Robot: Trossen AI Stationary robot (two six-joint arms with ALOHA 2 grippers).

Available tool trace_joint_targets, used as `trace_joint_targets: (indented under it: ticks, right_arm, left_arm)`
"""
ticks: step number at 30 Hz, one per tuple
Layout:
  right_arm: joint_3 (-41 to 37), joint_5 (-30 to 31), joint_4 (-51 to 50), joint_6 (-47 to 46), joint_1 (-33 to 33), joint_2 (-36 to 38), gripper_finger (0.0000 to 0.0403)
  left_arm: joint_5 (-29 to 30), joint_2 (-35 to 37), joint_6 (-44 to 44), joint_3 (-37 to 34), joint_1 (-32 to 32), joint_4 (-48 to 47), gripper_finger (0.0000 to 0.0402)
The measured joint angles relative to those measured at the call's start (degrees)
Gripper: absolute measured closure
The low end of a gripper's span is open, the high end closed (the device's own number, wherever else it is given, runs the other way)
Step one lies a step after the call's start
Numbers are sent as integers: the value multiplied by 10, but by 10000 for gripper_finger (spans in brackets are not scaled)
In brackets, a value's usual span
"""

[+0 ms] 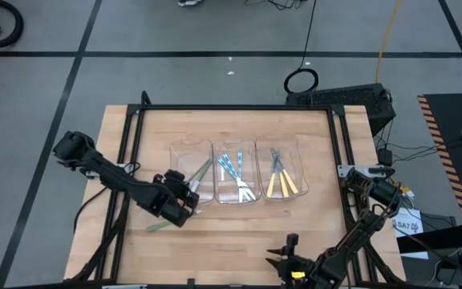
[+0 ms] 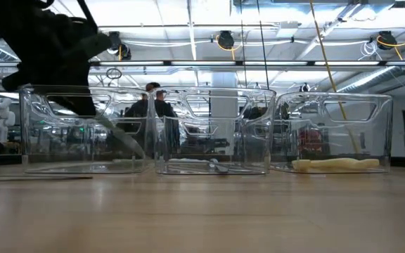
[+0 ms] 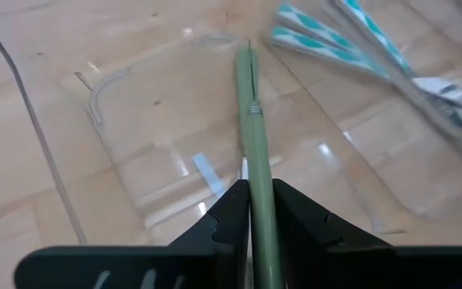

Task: Sort silverware by color (type)
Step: Put the bottom green knife into the left transparent bin, then put the green knife into the left transparent bin

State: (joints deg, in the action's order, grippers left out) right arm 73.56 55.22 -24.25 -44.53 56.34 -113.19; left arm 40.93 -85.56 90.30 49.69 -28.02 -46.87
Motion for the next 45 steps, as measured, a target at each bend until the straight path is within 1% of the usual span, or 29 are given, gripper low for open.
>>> trace_joint_targets:
  ticks: [7,15,21,24,31,34,37,42,45]
  right_arm:
    - [0,0,0,0,4,0,280]
    - [0,-14,0,-4,4,1,280]
    - [0,-14,0,-4,4,1,280]
    - [0,-14,0,-4,4,1,280]
    - [0,-14,3,-4,4,1,280]
    - [0,-14,3,-4,4,1,280]
    - [0,-14,3,-4,4,1,280]
    - [0,-25,2,-8,4,1,280]
    - [0,-42,2,-9,4,1,280]
  left_arm:
    - [0,-20,4,0,0,0,344]
    - [0,-20,3,0,-5,1,344]
    - [-15,-20,-3,0,-5,1,341]
    - [-22,-20,-11,0,-6,1,330]
    - [-23,-20,-24,0,-4,1,289]
    - [-10,-20,-54,4,-4,0,280]
    - [0,-20,-109,28,-7,-4,279]
    - [21,-20,-178,103,-37,-70,279]
    - [28,-20,-231,143,-66,-81,279]
